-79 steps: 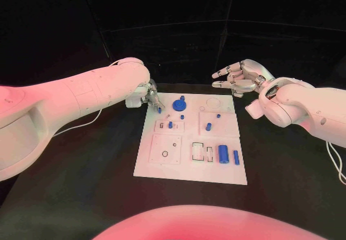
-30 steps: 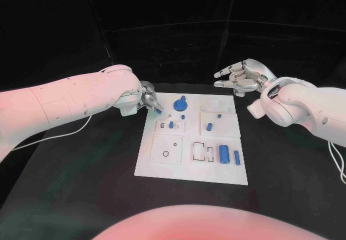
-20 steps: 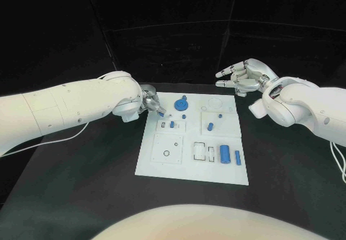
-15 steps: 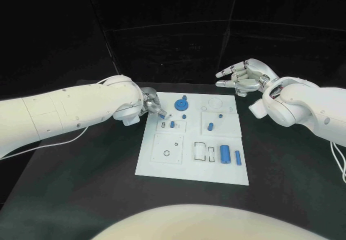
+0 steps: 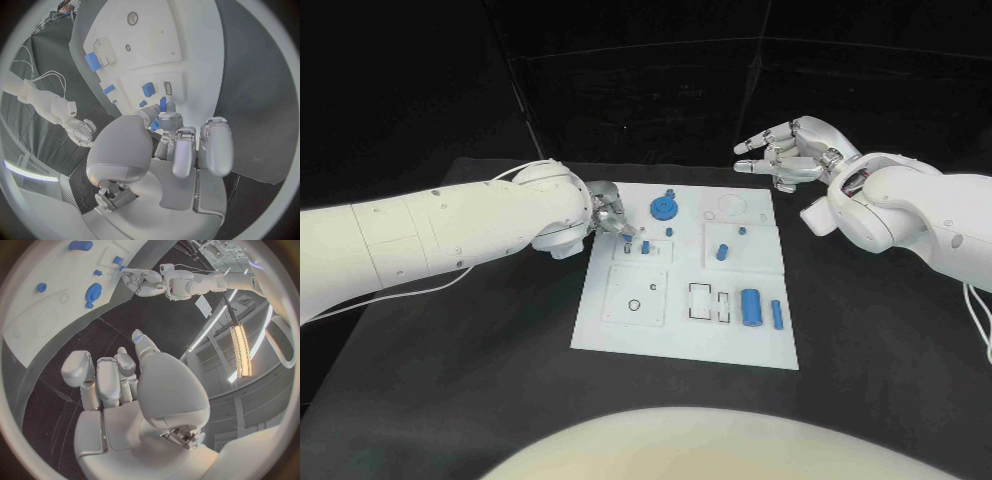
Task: Assemble the parts on the task board
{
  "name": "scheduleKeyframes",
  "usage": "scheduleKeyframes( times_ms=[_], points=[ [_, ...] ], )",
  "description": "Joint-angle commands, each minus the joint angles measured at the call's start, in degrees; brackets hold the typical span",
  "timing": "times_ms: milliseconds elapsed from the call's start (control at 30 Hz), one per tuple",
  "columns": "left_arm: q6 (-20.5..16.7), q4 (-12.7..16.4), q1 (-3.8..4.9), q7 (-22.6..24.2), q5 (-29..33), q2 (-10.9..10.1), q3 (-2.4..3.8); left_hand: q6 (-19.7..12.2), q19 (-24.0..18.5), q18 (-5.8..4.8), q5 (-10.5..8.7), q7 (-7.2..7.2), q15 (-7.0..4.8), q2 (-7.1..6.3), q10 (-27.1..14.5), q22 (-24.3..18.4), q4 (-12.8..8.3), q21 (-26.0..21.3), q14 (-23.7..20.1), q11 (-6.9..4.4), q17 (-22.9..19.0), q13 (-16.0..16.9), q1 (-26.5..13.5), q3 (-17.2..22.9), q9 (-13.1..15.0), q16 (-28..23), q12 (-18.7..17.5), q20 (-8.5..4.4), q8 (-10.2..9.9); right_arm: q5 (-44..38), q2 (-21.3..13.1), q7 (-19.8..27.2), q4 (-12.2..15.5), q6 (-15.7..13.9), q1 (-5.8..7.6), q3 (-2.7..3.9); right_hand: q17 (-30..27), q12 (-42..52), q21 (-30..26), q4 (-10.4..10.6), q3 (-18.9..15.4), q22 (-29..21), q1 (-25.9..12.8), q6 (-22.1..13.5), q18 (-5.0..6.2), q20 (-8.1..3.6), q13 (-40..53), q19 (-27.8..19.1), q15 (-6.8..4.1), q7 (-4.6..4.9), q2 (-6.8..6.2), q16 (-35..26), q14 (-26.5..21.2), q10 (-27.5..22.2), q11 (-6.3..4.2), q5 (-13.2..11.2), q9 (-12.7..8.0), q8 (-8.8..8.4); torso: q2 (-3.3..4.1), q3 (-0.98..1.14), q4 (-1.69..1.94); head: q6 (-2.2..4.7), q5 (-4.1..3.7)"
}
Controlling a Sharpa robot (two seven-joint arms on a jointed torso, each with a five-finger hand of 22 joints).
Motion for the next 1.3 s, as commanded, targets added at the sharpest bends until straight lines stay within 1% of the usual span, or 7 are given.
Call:
scheduleKeyframes(
  times_ms=[33,133,300,567,633,833,1300],
  points=[
    [0.03,0.54,-0.13,-1.22,-3.06,-0.17,-0.01,0.15,1.37,-0.53,0.16,-0.37,-0.43,0.27,0.52,1.33,-5.30,0.02,6.15,-0.30,15.10,0.06,-0.22,5.71,1.96,0.18,0.35,-0.36,0.23,0.18,0.03,0.54,0.06,0.41,0.10,0.04,-0.06,-0.09,-0.26,-0.02,-0.33,-0.05,-0.25,-0.25,0.37,-0.17,0.03,-0.37,-0.35,-0.03,0.47,-0.33,0.78,-0.11,-0.20,-0.03,0.00,0.20,0.02,-0.01,0.01,-0.07,-0.04],
    [0.48,0.89,-0.23,-1.54,-3.27,-0.35,-0.04,0.15,1.35,-0.51,0.16,-0.38,-0.43,0.23,0.52,1.27,-5.30,-0.02,6.15,-0.31,15.10,0.02,-0.27,5.77,2.00,0.18,0.33,-0.37,0.27,0.18,0.02,0.54,0.05,0.41,0.09,0.04,-0.06,-0.09,-0.26,-0.02,-0.33,-0.05,-0.25,-0.25,0.37,-0.17,0.03,-0.37,-0.35,-0.03,0.47,-0.33,0.78,-0.11,-0.20,-0.03,0.00,0.20,-0.05,-0.03,-0.01,-0.16,-0.10],
    [1.19,1.10,-0.30,-1.91,-3.41,-0.50,-0.07,0.15,1.35,-0.51,0.16,-0.38,-0.43,0.23,0.52,1.27,-5.30,-0.02,6.15,-0.31,15.10,0.02,-0.27,5.77,2.00,0.18,0.33,-0.37,0.27,0.18,0.01,0.56,0.05,0.43,0.09,0.04,-0.06,-0.09,-0.26,-0.02,-0.33,-0.05,-0.25,-0.25,0.37,-0.17,0.03,-0.37,-0.35,-0.03,0.47,-0.33,0.78,-0.11,-0.20,-0.03,0.00,0.20,-0.03,0.03,-0.02,-0.19,0.00],
    [2.34,1.18,-0.36,-2.27,-3.46,-0.42,-0.10,0.15,1.35,-0.51,0.16,-0.38,-0.43,0.23,0.52,1.27,-5.30,-0.02,6.15,-0.31,15.10,0.02,-0.27,5.77,2.00,0.18,0.33,-0.37,0.27,0.18,0.09,0.60,0.00,0.49,0.09,0.04,-0.06,-0.09,-0.26,-0.02,-0.33,-0.05,-0.25,-0.25,0.37,-0.17,0.03,-0.37,-0.35,-0.03,0.47,-0.33,0.78,-0.11,-0.20,-0.03,0.00,0.20,-0.01,0.00,-0.03,-0.25,0.03],
    [2.59,1.21,-0.37,-2.33,-3.46,-0.40,-0.11,0.15,1.35,-0.51,0.16,-0.38,-0.43,0.23,0.52,1.27,-5.30,-0.02,6.15,-0.31,15.10,0.02,-0.27,5.77,2.00,0.18,0.33,-0.37,0.27,0.18,0.09,0.60,0.00,0.51,0.09,0.04,-0.06,-0.09,-0.26,-0.02,-0.33,-0.05,-0.25,-0.25,0.37,-0.17,0.03,-0.37,-0.35,-0.03,0.47,-0.33,0.78,-0.11,-0.20,-0.03,0.00,0.20,-0.02,0.02,-0.03,-0.28,0.00],
    [3.52,1.43,-0.39,-2.39,-3.46,-0.52,-0.12,0.15,1.35,-0.51,0.16,-0.38,-0.43,0.23,0.52,1.27,-5.30,-0.02,6.15,-0.31,15.10,0.02,-0.27,5.77,2.00,0.18,0.33,-0.37,0.27,0.18,0.10,0.60,-0.02,0.57,0.08,0.04,-0.06,-0.09,-0.26,-0.02,-0.33,-0.05,-0.25,-0.25,0.37,-0.17,0.03,-0.37,-0.35,-0.03,0.47,-0.33,0.78,-0.11,-0.20,-0.03,0.00,0.20,0.00,0.01,-0.03,-0.16,-0.06],
    [4.30,1.62,-0.46,-2.20,-3.46,-0.19,-0.26,0.12,1.36,-0.52,0.14,-0.41,-0.46,0.11,0.48,1.28,-5.29,-0.02,6.15,-0.33,15.10,-0.14,-0.47,6.01,2.12,0.18,0.25,-0.39,0.40,0.18,0.19,0.63,-0.07,0.68,0.08,0.04,-0.06,-0.09,-0.26,-0.02,-0.33,-0.05,-0.25,-0.25,0.37,-0.17,0.03,-0.37,-0.35,-0.03,0.47,-0.33,0.78,-0.11,-0.20,-0.03,0.00,0.20,-0.03,0.03,-0.03,-0.42,-0.02]
  ],
)
